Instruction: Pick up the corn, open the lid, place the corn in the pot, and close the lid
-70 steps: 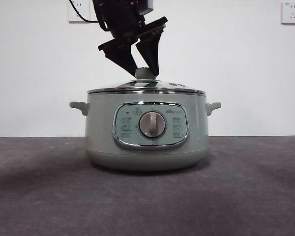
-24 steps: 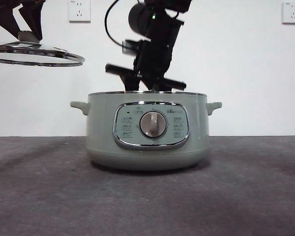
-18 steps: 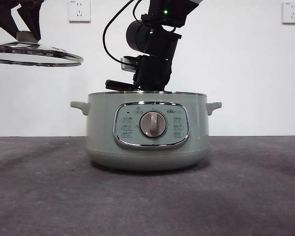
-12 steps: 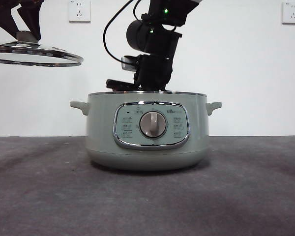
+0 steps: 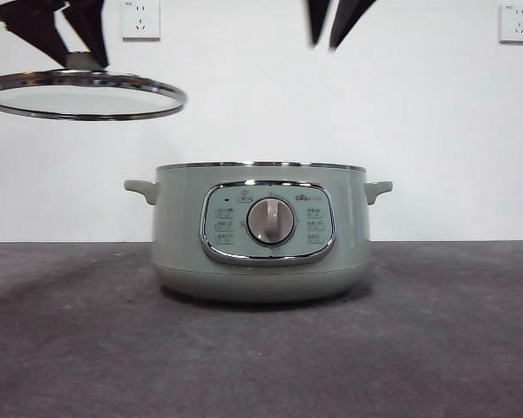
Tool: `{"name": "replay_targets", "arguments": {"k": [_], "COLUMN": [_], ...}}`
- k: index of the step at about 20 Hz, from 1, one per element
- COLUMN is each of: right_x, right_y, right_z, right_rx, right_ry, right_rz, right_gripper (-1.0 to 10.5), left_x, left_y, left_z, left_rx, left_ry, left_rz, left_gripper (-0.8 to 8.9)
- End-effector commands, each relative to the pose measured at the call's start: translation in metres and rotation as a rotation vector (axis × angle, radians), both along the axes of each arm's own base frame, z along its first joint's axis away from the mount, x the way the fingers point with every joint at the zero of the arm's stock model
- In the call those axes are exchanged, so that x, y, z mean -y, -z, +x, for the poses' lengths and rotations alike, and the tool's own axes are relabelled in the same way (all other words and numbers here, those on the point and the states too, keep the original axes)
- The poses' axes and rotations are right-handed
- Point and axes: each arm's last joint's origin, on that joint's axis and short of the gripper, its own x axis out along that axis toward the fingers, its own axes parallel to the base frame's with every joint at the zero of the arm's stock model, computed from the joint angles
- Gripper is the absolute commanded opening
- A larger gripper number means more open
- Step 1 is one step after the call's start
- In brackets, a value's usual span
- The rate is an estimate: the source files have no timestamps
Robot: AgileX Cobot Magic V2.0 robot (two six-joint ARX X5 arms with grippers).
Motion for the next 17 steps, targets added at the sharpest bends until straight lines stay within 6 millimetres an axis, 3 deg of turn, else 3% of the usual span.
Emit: {"name": "replay_targets", "arguments": {"k": [1,6,9,12,17], "right_x": [0.013,0.038,0.054,0.073,0.099], "right_y": [-0.015,-0.049,-0.053,-0.04,0.004], "right_z": [-0.02,-0.069,-0.099,-0.123,-0.15], "right_rx": [0.007,0.09,0.111,0.1,0.075], "right_ry": [-0.02,-0.066,-0.085,-0.079,-0.032], "right_rz": [-0.013,0.041,0.066,0.076,0.1], "right_gripper": [-0.1,-0.1,-0.1,-0.1,-0.1], "left_x": [0.017,0.06,0.084,0.105,0.129], "left_y": [-0.011,-0.004,0.007,0.015,0.022], "left_z": [-0.008,-0.012,-0.011,-0.013,-0.018], "left_rx": [0.051,0.028,-0.015,-0.028,-0.05], "left_ry": [0.041,0.141,0.193,0.206,0.248], "left_rz": [-0.03,-0.024,-0.017,0.02,0.018], "left_gripper": [-0.09,-0.09,-0.09,-0.09,-0.09]}}
